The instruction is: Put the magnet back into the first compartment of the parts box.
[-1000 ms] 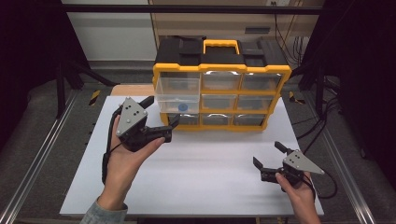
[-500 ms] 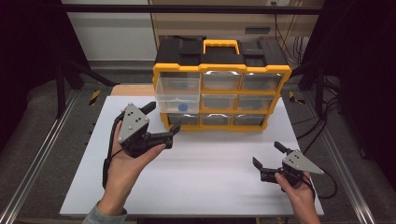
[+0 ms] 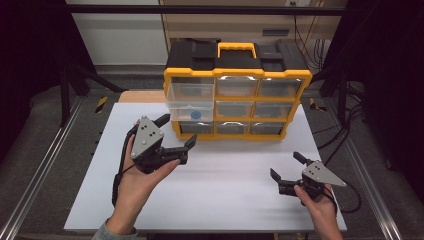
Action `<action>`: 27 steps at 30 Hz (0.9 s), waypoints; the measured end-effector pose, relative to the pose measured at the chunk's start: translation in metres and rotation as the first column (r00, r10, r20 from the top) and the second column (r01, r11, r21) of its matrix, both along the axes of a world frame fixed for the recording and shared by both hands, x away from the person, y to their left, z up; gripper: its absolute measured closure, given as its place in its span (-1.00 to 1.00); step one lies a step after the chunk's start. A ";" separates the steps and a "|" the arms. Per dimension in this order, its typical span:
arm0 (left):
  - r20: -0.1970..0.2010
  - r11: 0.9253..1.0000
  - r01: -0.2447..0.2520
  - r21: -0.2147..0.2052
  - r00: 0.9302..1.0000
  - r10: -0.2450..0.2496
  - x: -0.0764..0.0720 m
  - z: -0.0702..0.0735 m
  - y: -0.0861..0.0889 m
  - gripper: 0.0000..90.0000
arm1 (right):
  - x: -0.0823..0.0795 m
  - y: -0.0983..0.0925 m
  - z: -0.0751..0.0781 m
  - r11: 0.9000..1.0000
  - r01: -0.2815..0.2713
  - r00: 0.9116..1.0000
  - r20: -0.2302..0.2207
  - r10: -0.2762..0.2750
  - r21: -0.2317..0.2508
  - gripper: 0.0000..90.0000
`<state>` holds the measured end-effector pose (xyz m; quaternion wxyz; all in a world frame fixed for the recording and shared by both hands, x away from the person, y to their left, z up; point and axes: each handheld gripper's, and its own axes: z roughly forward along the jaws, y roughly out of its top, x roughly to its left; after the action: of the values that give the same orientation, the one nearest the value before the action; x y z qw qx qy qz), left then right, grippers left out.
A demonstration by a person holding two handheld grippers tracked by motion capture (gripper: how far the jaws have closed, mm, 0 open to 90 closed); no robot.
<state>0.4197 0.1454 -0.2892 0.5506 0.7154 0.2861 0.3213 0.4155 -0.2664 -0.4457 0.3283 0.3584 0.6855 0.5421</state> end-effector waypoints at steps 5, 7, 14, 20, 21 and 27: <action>-0.007 1.000 -0.002 0.004 1.000 0.002 0.000 -0.004 -0.002 -0.73 | 0.000 0.000 0.000 1.000 0.000 1.000 0.000 0.000 0.000 -0.93; -0.009 1.000 -0.006 0.002 1.000 0.006 -0.001 -0.004 -0.003 -0.72 | 0.000 0.000 0.000 1.000 0.001 1.000 -0.002 -0.001 -0.001 -0.93; -0.019 1.000 0.001 0.006 1.000 0.000 -0.001 -0.007 -0.004 -0.71 | 0.000 0.000 0.000 1.000 0.002 1.000 -0.001 -0.002 -0.001 -0.93; -0.024 1.000 0.002 0.005 1.000 -0.002 0.000 -0.011 -0.005 -0.70 | 0.000 0.000 0.000 1.000 0.002 1.000 -0.001 -0.002 -0.002 -0.93; -0.024 1.000 0.001 0.003 1.000 -0.001 -0.001 -0.012 -0.005 -0.69 | 0.000 0.000 0.000 1.000 0.002 1.000 -0.001 -0.002 -0.002 -0.93; -0.039 1.000 0.010 0.002 0.999 -0.010 -0.001 -0.018 -0.009 -0.65 | 0.000 0.000 0.000 1.000 0.001 1.000 0.001 -0.001 -0.002 -0.93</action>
<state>0.4187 0.1368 -0.3068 0.5457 0.7235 0.2928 0.3050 0.4157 -0.2662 -0.4461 0.3291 0.3580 0.6859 0.5414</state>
